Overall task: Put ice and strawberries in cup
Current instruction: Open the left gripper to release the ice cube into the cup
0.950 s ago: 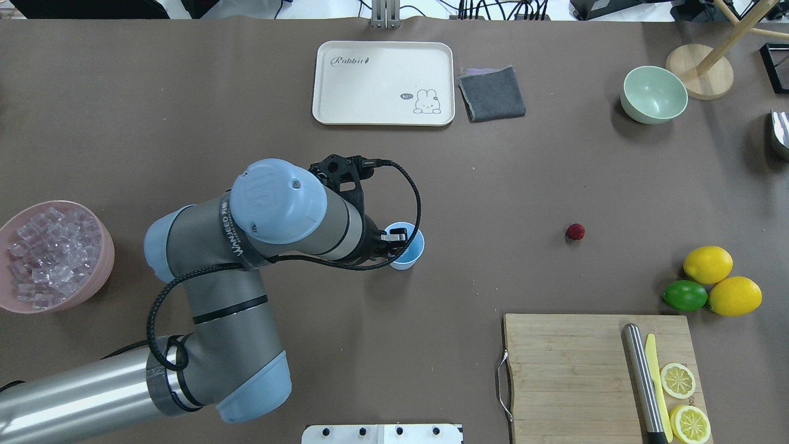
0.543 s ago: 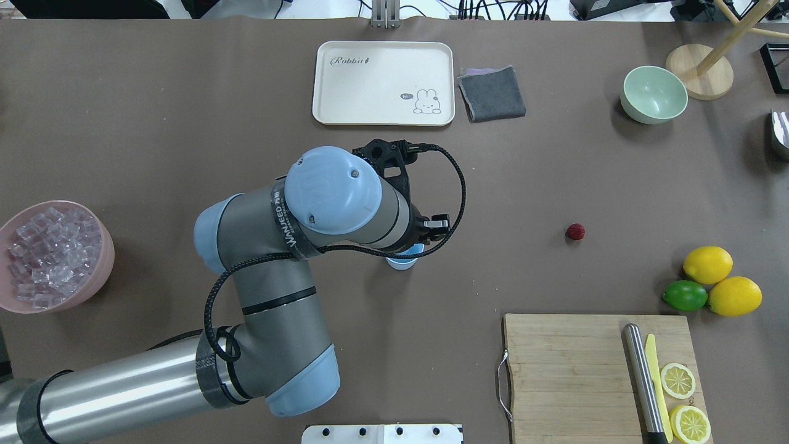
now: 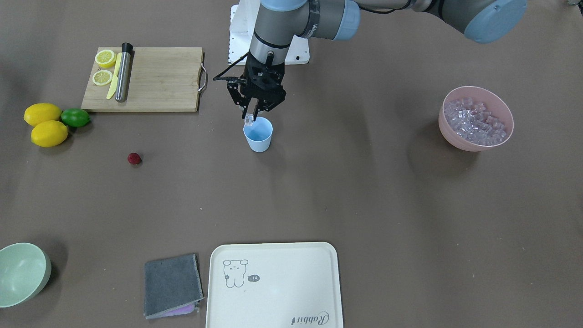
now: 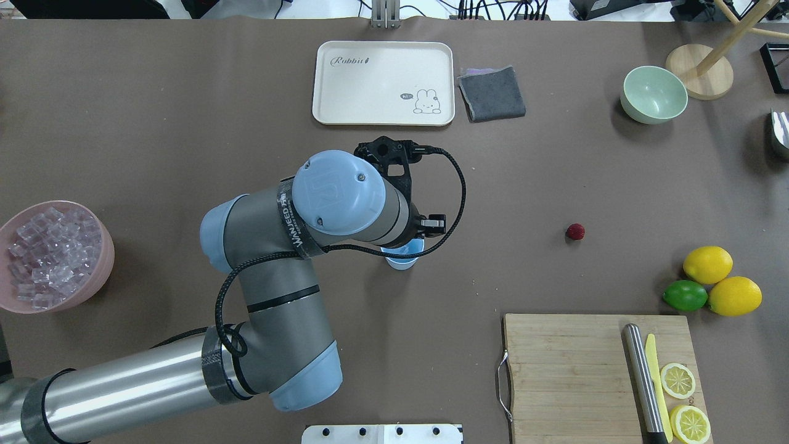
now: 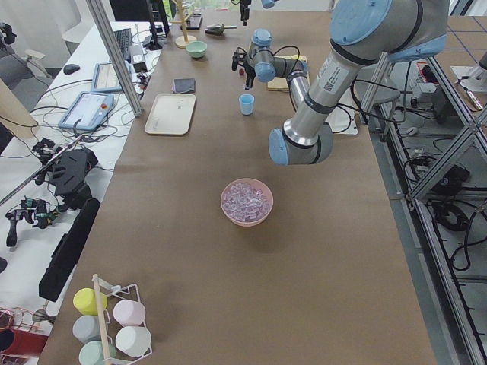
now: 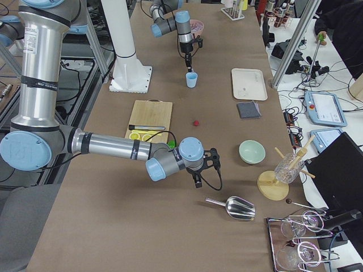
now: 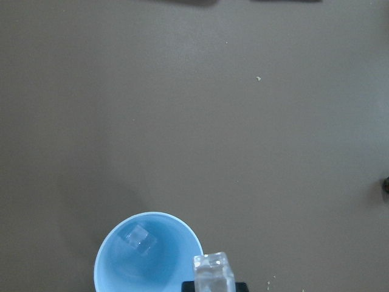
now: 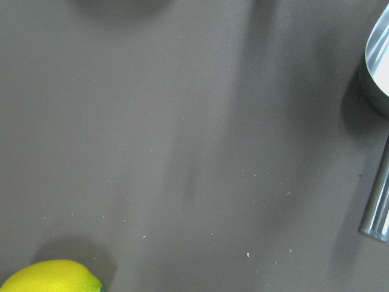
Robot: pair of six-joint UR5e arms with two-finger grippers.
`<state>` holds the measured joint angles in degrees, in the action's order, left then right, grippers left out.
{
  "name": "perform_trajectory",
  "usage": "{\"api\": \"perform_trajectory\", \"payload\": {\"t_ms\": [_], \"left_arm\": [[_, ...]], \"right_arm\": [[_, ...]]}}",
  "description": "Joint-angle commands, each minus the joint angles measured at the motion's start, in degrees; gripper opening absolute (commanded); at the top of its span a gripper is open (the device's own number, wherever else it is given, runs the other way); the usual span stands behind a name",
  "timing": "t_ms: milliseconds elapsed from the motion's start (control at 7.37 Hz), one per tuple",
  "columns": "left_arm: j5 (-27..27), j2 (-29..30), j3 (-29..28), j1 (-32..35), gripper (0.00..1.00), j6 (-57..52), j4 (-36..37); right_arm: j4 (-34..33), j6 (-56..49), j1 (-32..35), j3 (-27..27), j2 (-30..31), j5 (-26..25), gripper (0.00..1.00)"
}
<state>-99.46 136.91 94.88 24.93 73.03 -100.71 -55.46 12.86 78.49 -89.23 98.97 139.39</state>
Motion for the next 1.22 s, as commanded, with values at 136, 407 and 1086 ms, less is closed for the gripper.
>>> {"api": "perform_trajectory", "payload": {"t_ms": [136,407,1086], "left_arm": [[-0.03,-2.35,-0.84,0.12,0.0,-0.78,-0.63],[-0.12,-1.82,-0.57,0.03,0.83,-0.61,-0.46],[-0.46,-4.0,3.89,3.0,0.97,-0.86,1.99]], "right_arm": [[-0.09,0.06,0.0,0.29,0.0,0.01,1.0],[-0.26,0.06,0.0,0.38,0.0,0.09,1.0],[0.0,0.23,0.0,0.37,0.26,1.58,1.0]]}}
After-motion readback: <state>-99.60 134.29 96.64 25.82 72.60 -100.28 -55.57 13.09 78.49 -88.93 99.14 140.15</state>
